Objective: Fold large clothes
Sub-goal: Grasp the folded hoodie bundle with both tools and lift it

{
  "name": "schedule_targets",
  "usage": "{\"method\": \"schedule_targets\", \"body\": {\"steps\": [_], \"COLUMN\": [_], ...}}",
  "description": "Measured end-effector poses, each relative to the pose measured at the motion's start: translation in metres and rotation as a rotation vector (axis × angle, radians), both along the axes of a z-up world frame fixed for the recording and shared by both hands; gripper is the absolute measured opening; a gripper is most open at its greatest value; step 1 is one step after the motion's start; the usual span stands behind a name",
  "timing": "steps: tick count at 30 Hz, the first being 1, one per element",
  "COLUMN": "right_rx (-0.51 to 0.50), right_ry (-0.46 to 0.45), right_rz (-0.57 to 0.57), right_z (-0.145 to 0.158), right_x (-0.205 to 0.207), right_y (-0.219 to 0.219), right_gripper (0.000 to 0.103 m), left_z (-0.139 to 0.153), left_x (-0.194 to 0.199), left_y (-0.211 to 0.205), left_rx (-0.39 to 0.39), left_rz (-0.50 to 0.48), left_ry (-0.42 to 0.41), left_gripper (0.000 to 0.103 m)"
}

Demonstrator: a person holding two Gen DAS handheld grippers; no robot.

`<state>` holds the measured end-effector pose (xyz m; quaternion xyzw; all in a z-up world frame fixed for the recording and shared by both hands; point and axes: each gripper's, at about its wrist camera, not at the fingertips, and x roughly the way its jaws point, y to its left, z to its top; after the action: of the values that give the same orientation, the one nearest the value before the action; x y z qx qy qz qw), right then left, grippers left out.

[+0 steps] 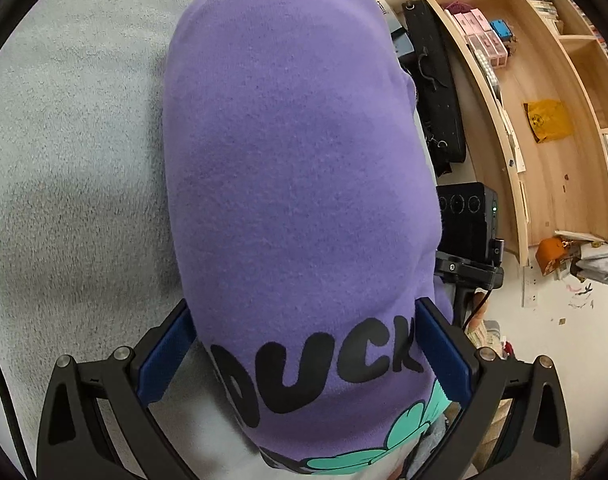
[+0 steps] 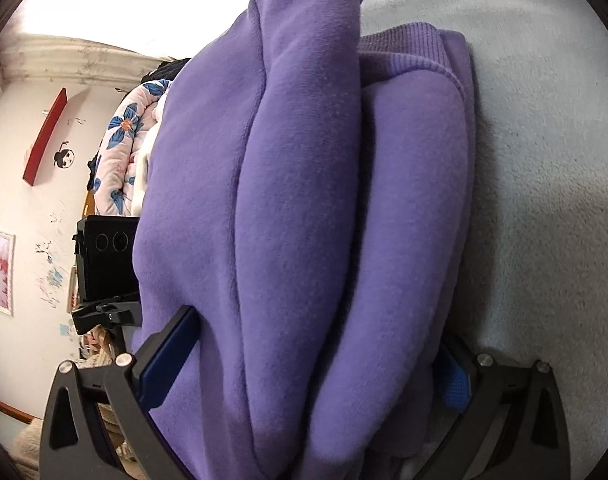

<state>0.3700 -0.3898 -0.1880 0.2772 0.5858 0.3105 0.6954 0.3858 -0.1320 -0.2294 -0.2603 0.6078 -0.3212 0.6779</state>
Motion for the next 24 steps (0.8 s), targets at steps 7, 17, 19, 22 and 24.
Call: {"method": "schedule_targets", "body": {"steps": [7, 17, 19, 22, 24], "right_rx": [-0.010, -0.065, -0.069, -0.093, -0.111], "right_ry": [-0.019, -0.068, -0.073, -0.098, -0.108], "right_rz": [-0.021, -0.057, -0.064, -0.076, -0.089], "right_z": [0.003, 0.012, 0.017, 0.028, 0.035], "right_x": [-0.002, -0.004, -0.006, -0.010, -0.013], "right_y": [0.007, 0.014, 0.016, 0.018, 0.021], "right_gripper": [0.103, 0.093, 0.085, 0.073, 0.065], "left_z": [0.021, 0.034, 0.038, 0.043, 0.047], "left_x": [-0.007, -0.011, -0.011, -0.012, -0.014], "left_y": [-0.014, -0.044, -0.048, -0.047, -0.046], "left_rx": [0.115, 0.212, 0.226, 0.239, 0.246], "left_rz": [0.035, 0.087, 0.088, 0.094, 0.106], "left_ry": [-0.099, -0.169, -0.188, -0.208, -0.222], "left_gripper": [0.103, 0.101, 0.098, 0.096, 0.094]}}
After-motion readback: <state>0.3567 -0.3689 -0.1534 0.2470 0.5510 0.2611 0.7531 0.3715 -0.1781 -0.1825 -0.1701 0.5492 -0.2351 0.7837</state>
